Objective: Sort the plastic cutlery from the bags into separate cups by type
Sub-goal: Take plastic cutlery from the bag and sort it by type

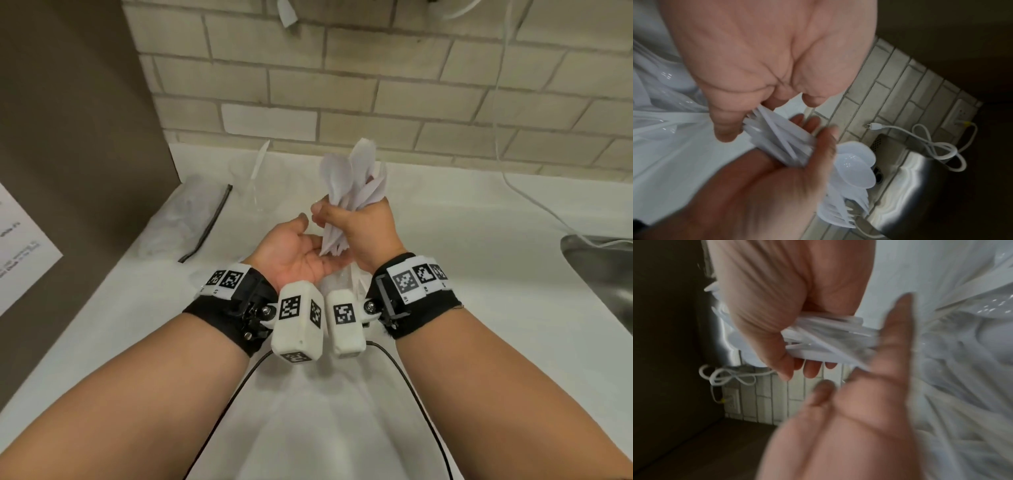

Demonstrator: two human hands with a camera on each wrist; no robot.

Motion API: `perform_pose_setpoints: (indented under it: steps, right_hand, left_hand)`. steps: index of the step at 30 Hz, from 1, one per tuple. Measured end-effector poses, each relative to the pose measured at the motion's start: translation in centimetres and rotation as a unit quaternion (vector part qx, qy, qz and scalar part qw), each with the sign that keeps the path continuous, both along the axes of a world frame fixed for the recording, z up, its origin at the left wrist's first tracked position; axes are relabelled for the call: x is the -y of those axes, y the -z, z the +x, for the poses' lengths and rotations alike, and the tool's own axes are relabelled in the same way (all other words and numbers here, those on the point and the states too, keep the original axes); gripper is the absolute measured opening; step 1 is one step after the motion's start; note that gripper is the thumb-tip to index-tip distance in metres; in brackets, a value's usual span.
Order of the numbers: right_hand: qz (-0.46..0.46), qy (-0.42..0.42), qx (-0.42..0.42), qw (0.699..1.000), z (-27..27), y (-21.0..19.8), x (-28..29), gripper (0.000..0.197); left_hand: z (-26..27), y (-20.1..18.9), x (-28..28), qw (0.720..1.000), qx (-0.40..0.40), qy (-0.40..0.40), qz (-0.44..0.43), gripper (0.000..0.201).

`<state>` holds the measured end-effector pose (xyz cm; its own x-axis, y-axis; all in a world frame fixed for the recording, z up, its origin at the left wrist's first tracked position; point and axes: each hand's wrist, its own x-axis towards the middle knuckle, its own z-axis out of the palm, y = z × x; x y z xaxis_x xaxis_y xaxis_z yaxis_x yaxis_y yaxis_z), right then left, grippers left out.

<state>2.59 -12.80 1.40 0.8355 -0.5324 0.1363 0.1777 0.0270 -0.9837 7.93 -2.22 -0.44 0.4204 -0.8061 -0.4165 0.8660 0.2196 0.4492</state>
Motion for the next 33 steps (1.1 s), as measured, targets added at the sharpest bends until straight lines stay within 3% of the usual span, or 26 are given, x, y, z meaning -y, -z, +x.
perform_pose_setpoints:
  steps: [4,7,11,14,15,17,21,24,27,33]
  right_hand:
    - [-0.005,0.014,-0.03,0.999,0.0,0.4,-0.4,0.011]
    - [-0.082,0.022,-0.052,0.995,-0.3,0.5,-0.1,0.017]
    - [-0.229,-0.052,-0.144,0.961,-0.5,1.5,-1.4,0.001]
    - [-0.269,-0.079,-0.181,0.943,0.2,1.7,-1.9,0.017]
    - [-0.281,-0.081,-0.189,0.938,0.4,1.8,-2.0,0.022]
    - [-0.304,-0.088,-0.198,0.928,0.6,1.8,-2.2,0.028]
    - [-0.357,-0.096,-0.209,0.905,0.9,2.2,-2.7,0.02]
    - [-0.404,-0.095,-0.221,0.882,1.0,2.0,-2.9,0.034]
    - [-0.385,-0.089,-0.207,0.895,0.6,1.2,-2.9,0.045]
    - [-0.25,-0.159,-0.22,0.929,-0.4,1.6,-2.7,0.021]
  left_hand:
    - [0.5,-0.5,-0.8,0.997,0.075,0.01,0.017,0.063]
    - [1.5,-0.8,-1.5,0.971,0.223,-0.065,0.048,0.067]
    - [1.3,-2.6,-1.6,0.868,0.483,-0.109,0.038,0.083]
    - [0.6,-3.1,-1.4,0.79,0.581,-0.175,0.092,0.074]
    - [0.6,-3.0,-1.3,0.775,0.592,-0.19,0.111,0.071]
    - [0.5,-2.7,-1.2,0.771,0.59,-0.203,0.125,0.063]
    - [0.6,-2.4,-1.0,0.755,0.596,-0.223,0.156,0.04]
    - [0.6,-2.2,-1.0,0.758,0.583,-0.249,0.153,0.028]
    - [0.9,-2.3,-1.4,0.78,0.547,-0.278,0.117,0.025]
    - [1.7,-3.4,-2.0,0.796,0.489,-0.344,0.091,0.028]
